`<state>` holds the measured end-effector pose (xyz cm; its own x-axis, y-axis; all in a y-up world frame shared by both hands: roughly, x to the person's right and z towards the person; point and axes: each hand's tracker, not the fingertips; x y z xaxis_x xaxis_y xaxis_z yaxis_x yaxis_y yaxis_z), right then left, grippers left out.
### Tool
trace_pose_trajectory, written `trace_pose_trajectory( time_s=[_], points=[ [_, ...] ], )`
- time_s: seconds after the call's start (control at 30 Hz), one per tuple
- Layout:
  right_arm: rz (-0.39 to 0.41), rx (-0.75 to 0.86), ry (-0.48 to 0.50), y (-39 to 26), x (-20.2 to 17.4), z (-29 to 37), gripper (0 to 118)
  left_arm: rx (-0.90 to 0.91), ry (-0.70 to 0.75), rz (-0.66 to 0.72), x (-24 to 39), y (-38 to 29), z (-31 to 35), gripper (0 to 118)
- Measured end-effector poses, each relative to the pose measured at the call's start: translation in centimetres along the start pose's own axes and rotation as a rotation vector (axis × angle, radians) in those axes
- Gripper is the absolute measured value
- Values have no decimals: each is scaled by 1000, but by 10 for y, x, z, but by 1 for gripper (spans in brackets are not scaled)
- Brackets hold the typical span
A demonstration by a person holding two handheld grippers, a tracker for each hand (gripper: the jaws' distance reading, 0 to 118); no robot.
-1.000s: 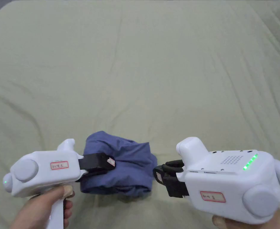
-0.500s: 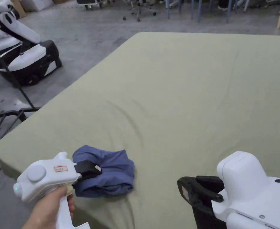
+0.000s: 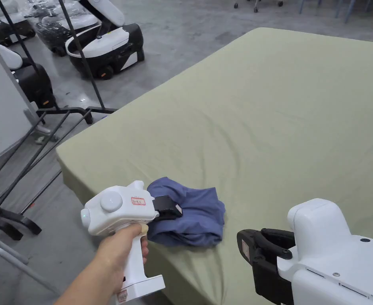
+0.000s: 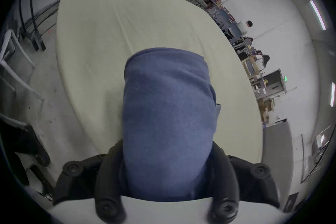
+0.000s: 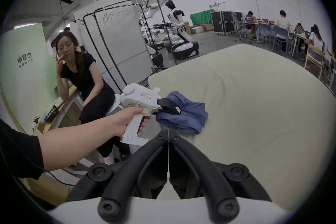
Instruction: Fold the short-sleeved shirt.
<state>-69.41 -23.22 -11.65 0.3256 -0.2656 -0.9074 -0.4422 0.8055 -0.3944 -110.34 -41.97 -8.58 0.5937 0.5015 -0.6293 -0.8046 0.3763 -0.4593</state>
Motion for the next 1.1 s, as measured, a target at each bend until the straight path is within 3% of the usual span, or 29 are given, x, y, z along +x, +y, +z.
trace_pose_trajectory(
  time_s=[0.07,0.2,0.37,0.4,0.43,0.47,0.57,0.7,0.87,1.03,1.1],
  points=[
    [-16,1,-3,-1,4,1,3,41,166,-79,10,3,4,118],
    [-12,11,-27,-1,7,9,3,264,154,-169,39,7,40,118],
    [-32,52,-50,1,15,22,3,213,219,-416,94,4,83,117],
    [-37,66,-64,1,17,26,3,254,234,-459,107,-2,93,93],
    [-44,82,-81,1,20,32,3,314,234,-486,121,-7,103,26],
    [-54,106,-101,1,23,39,3,335,212,-519,134,-12,109,0],
    [-80,156,-145,1,35,61,3,398,136,-556,183,-38,132,0],
    [-108,265,-331,3,57,103,3,484,69,-688,257,-68,133,0],
    [-173,421,-664,5,103,196,3,584,-98,-777,368,-103,127,0],
    [-167,515,-1056,-6,131,313,3,624,-316,-875,480,-139,139,0],
    [-180,537,-1170,-14,135,351,3,650,-382,-904,514,-155,150,0]
  ],
)
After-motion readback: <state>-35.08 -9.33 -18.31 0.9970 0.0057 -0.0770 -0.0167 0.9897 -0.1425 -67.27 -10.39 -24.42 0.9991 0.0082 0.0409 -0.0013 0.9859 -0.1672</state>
